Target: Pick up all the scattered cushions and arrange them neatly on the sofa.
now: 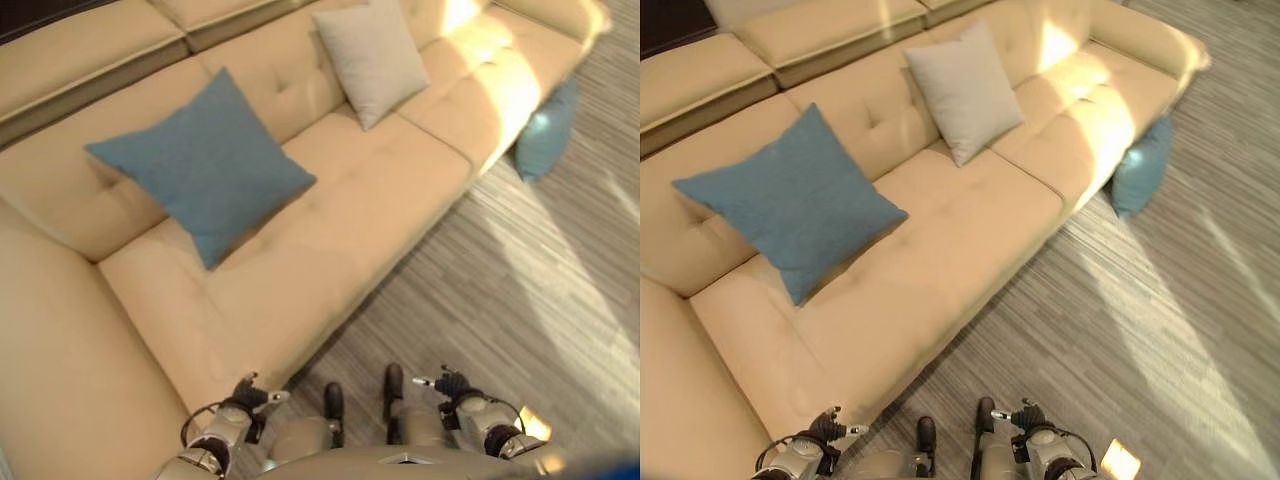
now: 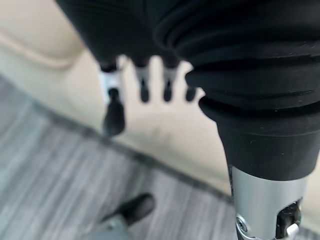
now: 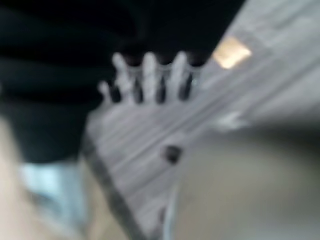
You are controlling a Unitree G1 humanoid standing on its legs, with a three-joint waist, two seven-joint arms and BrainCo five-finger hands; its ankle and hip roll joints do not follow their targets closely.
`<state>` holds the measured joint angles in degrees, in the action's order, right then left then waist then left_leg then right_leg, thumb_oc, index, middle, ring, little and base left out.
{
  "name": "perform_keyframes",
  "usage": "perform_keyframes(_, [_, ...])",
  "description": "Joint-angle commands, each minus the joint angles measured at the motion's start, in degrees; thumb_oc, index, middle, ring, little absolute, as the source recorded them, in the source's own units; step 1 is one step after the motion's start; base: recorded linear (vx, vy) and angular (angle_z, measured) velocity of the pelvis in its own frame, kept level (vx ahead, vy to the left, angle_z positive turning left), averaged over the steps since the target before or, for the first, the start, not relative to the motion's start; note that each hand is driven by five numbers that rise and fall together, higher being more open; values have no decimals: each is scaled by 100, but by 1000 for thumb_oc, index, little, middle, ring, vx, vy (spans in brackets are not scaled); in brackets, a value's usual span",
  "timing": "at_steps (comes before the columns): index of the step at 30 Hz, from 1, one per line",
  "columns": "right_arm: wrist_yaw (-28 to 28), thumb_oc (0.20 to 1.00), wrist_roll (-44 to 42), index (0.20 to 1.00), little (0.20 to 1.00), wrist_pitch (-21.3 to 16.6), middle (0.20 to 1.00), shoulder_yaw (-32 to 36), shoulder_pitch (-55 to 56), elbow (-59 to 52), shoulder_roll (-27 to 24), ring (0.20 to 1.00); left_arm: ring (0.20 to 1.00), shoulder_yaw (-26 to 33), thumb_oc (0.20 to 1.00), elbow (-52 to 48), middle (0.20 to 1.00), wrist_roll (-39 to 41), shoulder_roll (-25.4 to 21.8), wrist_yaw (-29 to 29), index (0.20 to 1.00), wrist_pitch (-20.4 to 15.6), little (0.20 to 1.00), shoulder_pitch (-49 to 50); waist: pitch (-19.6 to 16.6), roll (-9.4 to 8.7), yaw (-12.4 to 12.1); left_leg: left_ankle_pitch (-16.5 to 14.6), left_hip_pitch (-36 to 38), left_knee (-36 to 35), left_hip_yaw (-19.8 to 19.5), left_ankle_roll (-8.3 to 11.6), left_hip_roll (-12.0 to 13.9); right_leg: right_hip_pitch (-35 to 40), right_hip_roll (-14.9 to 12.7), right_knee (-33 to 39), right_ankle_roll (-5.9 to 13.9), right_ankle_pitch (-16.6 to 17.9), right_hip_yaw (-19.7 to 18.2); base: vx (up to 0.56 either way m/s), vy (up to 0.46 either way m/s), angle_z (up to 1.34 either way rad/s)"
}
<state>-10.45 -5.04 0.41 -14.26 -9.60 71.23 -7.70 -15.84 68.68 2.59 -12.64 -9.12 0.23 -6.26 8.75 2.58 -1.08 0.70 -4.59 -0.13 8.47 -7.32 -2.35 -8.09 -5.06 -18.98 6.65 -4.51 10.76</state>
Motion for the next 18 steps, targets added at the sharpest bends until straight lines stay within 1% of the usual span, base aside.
perform_keyframes(1, [-120,1000,226,1000,1000,-15,1000,-70,162,8,-17,1000,1000,-99,1000,217,1000,-215,-95,-88,1000,21,1000,15,-441,-113,-464,-45,20,36,-898,676,43,659,-178,805,83,66,240,-167,-70,-102])
perform_keyframes(2, [-167,1000,257,1000,1000,6,1000,-142,104,-51,23,1000,1000,-95,1000,248,1000,-216,-48,-135,1000,48,1000,-3,-474,-204,-562,-41,-43,141,-735,722,17,904,-134,1266,106,76,283,-116,-95,-91])
perform_keyframes(3, [-196,1000,253,1000,1000,-12,1000,-206,79,-85,52,1000,1000,-94,1000,234,1000,-172,-5,-174,1000,29,1000,-5,-483,-200,-561,-23,-79,173,-698,765,42,940,-85,1481,127,96,265,-140,-151,-88])
perform_keyframes(5, [-274,1000,205,1000,1000,-62,1000,-267,43,-192,92,1000,1000,-161,1000,221,1000,-148,63,-220,1000,22,1000,-54,-450,-202,-475,-15,-130,319,-639,871,93,1039,41,1798,85,136,152,-83,-146,-30])
perform_keyframes(8, [-371,1000,10,1000,1000,-96,1000,-296,38,-296,119,1000,1000,-330,1000,199,1000,-131,185,-272,1000,57,1000,-169,-311,-199,-357,31,-302,634,-665,1033,169,1087,167,1963,-11,164,127,-110,-122,27])
perform_keyframes(9, [-404,1000,-44,1000,1000,-96,1000,-343,29,-301,150,1000,1000,-410,1000,166,1000,-105,231,-285,1000,56,1000,-199,-272,-203,-356,34,-370,768,-760,1060,175,1093,197,2004,-39,188,96,-125,-86,25])
perform_keyframes(10, [-415,1000,-80,1000,1000,-101,1000,-405,25,-318,172,1000,1000,-477,1000,133,1000,-77,270,-303,1000,41,1000,-216,-229,-200,-399,-13,-402,890,-1005,1067,86,1093,205,2032,-59,213,28,-108,-52,-19])
perform_keyframes(11, [-460,1000,-128,1000,1000,-109,1000,-502,15,-334,213,1000,1000,-615,1000,106,1000,-12,353,-352,1000,38,1000,-215,-178,-182,-489,-105,-411,967,-1626,1064,-173,1057,237,2032,-65,261,-161,-65,-18,-42])
perform_keyframes(12, [-467,1000,-140,1000,1000,-109,1000,-546,17,-334,235,1000,1000,-641,1000,88,1000,29,388,-385,1000,21,1000,-198,-210,-159,-528,-104,-435,875,-2000,1040,-313,994,264,2029,-68,294,-312,-30,-8,-54])
perform_keyframes(13, [-467,1000,-140,1000,1000,-108,1000,-546,19,-335,235,1000,1000,-643,1000,88,1000,29,388,-386,1000,21,1000,-196,-206,-160,-530,-104,-424,869,-1998,1039,-313,1000,263,2028,-68,291,-314,51,50,-118])
perform_keyframes(14, [-530,1000,-123,1000,1000,-116,1000,-615,43,-323,269,1000,1000,-693,1000,67,1000,95,429,-446,1000,32,1000,-130,-248,-63,-546,-38,-393,619,-2265,982,-455,959,351,2032,-36,345,-641,77,89,-114])
perform_keyframes(15, [-574,1000,-102,1000,1000,-132,1000,-622,85,-327,274,1000,1000,-713,1000,77,1000,73,432,-463,1000,46,1000,-114,-285,-22,-505,-21,-331,521,-2192,971,-415,949,362,2075,-36,374,-716,92,119,-143])
perform_keyframes(16, [-596,1000,-123,1000,1000,2,1000,-383,-51,-249,0,1000,1000,-653,1000,98,1000,96,413,-378,1000,26,1000,-84,-325,-6,-521,-33,-278,462,-2189,935,-409,916,362,2112,-13,410,-803,57,144,-86])
perform_keyframes(17, [-564,1000,-75,1000,1000,-109,1000,-339,32,-180,-32,1000,1000,-589,1000,79,1000,61,416,-354,1000,-27,1000,-89,-340,15,-489,-48,-244,397,-2190,906,-437,863,357,2119,26,425,-907,48,146,-103])
perform_keyframes(18, [-484,1000,-59,1000,1000,-122,1000,-309,94,-149,-17,1000,1000,-536,1000,61,1000,72,421,-350,1000,-47,1000,-56,-350,43,-477,-43,-195,284,-2072,887,-407,816,362,2119,49,460,-1038,47,174,-84])
